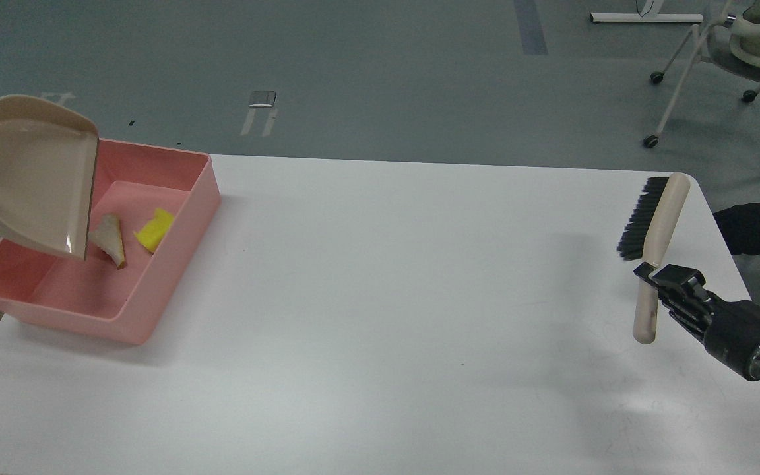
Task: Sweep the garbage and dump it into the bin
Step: 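Lift the dustpan with the left gripper and tip it over the pink bin, then lower the empty dustpan back onto the table with the left gripper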
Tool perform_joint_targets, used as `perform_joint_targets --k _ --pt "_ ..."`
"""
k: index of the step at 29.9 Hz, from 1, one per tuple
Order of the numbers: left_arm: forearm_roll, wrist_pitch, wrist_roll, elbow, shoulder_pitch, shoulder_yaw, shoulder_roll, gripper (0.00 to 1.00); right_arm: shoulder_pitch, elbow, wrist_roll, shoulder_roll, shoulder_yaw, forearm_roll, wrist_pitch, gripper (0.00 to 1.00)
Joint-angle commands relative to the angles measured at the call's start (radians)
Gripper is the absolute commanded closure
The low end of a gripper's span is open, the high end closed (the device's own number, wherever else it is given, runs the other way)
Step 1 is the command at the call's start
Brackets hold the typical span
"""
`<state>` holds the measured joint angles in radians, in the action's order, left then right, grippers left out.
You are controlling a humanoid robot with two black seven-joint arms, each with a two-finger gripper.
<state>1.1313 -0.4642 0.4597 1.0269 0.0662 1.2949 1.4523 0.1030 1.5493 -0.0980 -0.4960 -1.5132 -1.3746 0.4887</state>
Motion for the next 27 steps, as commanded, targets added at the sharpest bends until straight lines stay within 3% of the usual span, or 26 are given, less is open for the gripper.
perform_joint_targets --k 1,6,9,13,19,21,27 --pt "-0.013 -0.007 0.001 0.004 0.099 0.001 0.008 0.86 0.007 -0.001 0.0 -0.004 -0.031 0.0 0.0 0.83" --pt "-0.057 -0.025 -0.009 0.004 0.292 0.001 -0.007 0.86 0.024 -0.015 0.0 -0.01 -0.062 0.0 0.0 0.83" --pt "-0.145 -0.025 -0.015 0.004 0.388 0.0 -0.079 0.86 0.037 -0.014 0.0 -0.013 -0.082 -0.001 0.0 0.83" --pt "-0.189 -0.025 -0.026 0.005 0.415 -0.003 -0.171 0.86 0.04 -0.012 0.0 -0.039 -0.09 -0.001 0.0 0.83" --pt "-0.173 -0.025 -0.061 0.01 0.431 -0.017 -0.458 0.86 0.038 -0.011 0.0 -0.15 -0.087 -0.02 0.0 0.84" --pt "-0.165 -0.025 -0.062 0.01 0.431 -0.086 -0.576 0.86 0.043 -0.009 0.0 -0.243 -0.078 -0.047 0.0 0.84" --pt "-0.172 0.01 -0.059 0.009 0.423 -0.287 -0.774 0.86 0.053 -0.021 0.0 -0.312 -0.068 -0.113 0.0 0.84"
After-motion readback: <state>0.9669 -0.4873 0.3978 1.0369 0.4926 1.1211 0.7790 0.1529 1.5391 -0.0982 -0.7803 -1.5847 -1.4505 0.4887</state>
